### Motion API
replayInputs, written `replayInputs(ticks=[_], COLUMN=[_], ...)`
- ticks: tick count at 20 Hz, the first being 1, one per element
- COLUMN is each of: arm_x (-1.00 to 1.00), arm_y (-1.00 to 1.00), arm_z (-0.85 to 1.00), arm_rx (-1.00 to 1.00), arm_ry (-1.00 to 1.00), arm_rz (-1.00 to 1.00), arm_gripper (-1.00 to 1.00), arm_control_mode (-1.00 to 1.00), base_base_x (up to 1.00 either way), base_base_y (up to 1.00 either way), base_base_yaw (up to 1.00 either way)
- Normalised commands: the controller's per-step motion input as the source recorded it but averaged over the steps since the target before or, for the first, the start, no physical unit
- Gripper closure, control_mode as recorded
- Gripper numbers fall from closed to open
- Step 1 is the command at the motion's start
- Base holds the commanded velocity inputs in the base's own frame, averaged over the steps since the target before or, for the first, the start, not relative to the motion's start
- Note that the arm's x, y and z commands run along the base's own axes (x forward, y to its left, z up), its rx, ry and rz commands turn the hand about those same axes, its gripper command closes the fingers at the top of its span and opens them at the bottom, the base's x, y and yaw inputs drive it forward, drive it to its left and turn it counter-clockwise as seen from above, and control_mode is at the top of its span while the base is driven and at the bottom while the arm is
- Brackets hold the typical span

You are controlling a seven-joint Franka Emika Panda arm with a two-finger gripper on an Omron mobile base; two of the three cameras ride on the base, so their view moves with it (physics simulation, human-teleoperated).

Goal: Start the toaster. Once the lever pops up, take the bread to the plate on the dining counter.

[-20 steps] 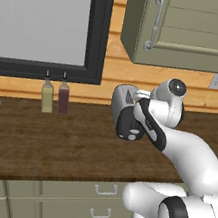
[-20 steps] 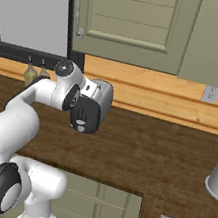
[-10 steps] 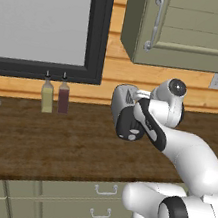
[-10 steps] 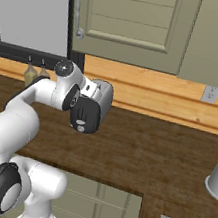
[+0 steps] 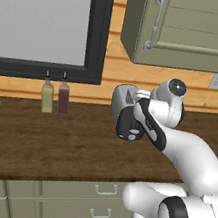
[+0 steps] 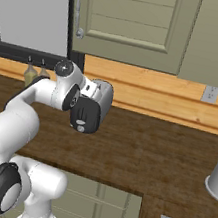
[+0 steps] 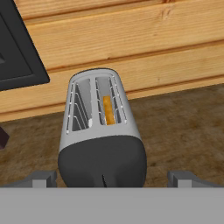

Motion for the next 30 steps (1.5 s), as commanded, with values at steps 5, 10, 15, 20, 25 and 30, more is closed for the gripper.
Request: replayInputs(ticks=[5, 10, 15, 20, 25, 30], arm_x=[0.0, 0.0, 0.0, 0.0, 0.0, 0.0], arm_y=[0.0, 0.0, 0.0, 0.0, 0.0, 0.0], arm_z=[0.0, 0.0, 0.0, 0.0, 0.0, 0.0], arm_rx=[0.0, 0.0, 0.0, 0.0, 0.0, 0.0], arm_ry=[0.0, 0.0, 0.0, 0.0, 0.0, 0.0], arm_rz=[0.0, 0.0, 0.0, 0.0, 0.0, 0.0], arm_gripper=[-1.0, -1.0, -1.0, -1.0, -1.0, -1.0], arm_control_mode=[-1.0, -1.0, -1.0, -1.0, -1.0, -1.0], base_base_x=[0.0, 0.0, 0.0, 0.0, 0.0, 0.0], base_base_y=[0.0, 0.0, 0.0, 0.0, 0.0, 0.0], base_base_yaw=[0.0, 0.0, 0.0, 0.0, 0.0, 0.0])
